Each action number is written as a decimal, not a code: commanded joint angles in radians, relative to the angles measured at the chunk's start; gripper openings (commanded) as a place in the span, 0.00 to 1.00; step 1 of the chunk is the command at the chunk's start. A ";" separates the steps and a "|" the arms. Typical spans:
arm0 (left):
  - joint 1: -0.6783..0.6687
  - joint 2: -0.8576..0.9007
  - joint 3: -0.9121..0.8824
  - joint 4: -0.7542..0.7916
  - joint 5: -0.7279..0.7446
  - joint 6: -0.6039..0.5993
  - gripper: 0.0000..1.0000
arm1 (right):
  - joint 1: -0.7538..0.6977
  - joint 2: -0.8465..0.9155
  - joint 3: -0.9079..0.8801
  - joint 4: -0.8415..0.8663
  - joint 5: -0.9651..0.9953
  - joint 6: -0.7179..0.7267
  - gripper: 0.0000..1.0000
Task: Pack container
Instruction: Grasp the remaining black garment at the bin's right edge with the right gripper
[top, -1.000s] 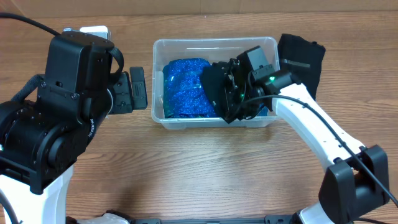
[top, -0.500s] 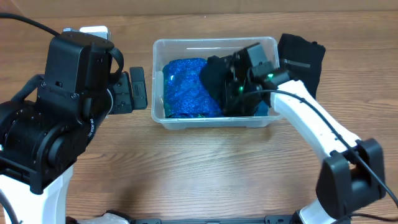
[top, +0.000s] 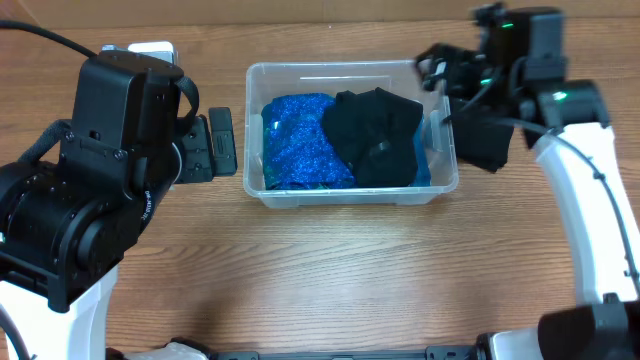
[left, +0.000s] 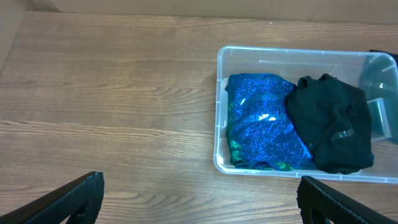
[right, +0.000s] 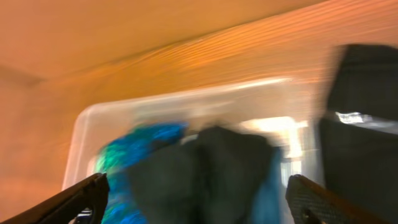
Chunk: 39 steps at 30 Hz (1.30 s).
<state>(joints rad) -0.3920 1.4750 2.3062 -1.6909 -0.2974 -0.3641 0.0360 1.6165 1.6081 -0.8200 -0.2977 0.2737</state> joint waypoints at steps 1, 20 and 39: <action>-0.001 0.004 0.000 0.002 -0.017 0.009 1.00 | -0.192 0.062 0.001 0.000 -0.016 0.023 1.00; -0.001 0.004 0.000 0.002 -0.017 0.009 1.00 | -0.409 0.491 0.001 0.140 -0.174 0.015 1.00; -0.001 0.004 0.000 0.002 -0.017 0.009 1.00 | -0.370 0.572 0.006 0.062 -0.276 -0.006 0.08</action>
<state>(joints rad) -0.3920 1.4750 2.3062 -1.6909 -0.2974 -0.3641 -0.3416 2.2192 1.6085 -0.7090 -0.5175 0.2787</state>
